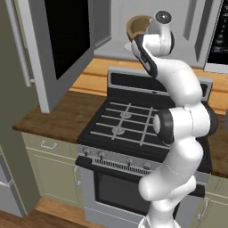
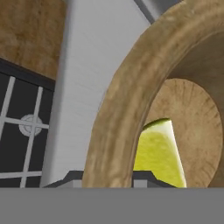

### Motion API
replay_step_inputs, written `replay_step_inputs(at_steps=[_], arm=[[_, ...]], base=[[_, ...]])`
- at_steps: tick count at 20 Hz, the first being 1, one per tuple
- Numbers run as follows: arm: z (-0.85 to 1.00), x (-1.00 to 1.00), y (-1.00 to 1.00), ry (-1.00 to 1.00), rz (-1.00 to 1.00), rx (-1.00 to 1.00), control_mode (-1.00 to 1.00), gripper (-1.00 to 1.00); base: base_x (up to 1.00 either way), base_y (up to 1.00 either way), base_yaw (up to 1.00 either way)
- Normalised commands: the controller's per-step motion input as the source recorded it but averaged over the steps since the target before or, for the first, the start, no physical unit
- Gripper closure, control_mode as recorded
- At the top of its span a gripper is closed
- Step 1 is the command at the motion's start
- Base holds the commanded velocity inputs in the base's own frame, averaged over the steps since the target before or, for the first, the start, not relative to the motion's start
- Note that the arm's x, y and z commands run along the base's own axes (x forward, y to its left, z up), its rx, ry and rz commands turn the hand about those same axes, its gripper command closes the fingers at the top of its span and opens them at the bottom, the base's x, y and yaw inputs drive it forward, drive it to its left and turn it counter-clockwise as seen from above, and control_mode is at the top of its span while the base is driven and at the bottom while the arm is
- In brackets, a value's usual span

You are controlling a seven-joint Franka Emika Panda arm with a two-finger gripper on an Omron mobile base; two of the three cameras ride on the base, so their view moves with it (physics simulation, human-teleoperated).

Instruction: Pick the lemon wedge from the sink and place it in the bowl. Then pick the bowl and place it in the microwave. Then close the microwave door and press the start button.

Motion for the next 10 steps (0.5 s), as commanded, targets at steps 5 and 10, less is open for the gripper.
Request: replay_step_inputs(at_steps=[5, 10], arm=[[-0.22, 0.4, 0.0, 0.0, 0.0, 0.0, -1.0, 1.0], [-0.15, 0.37, 0.0, 0.0, 0.0, 0.0, -1.0, -1.0]], base=[[0.0, 0.0, 0.0], [0.0, 0.0, 0.0]])
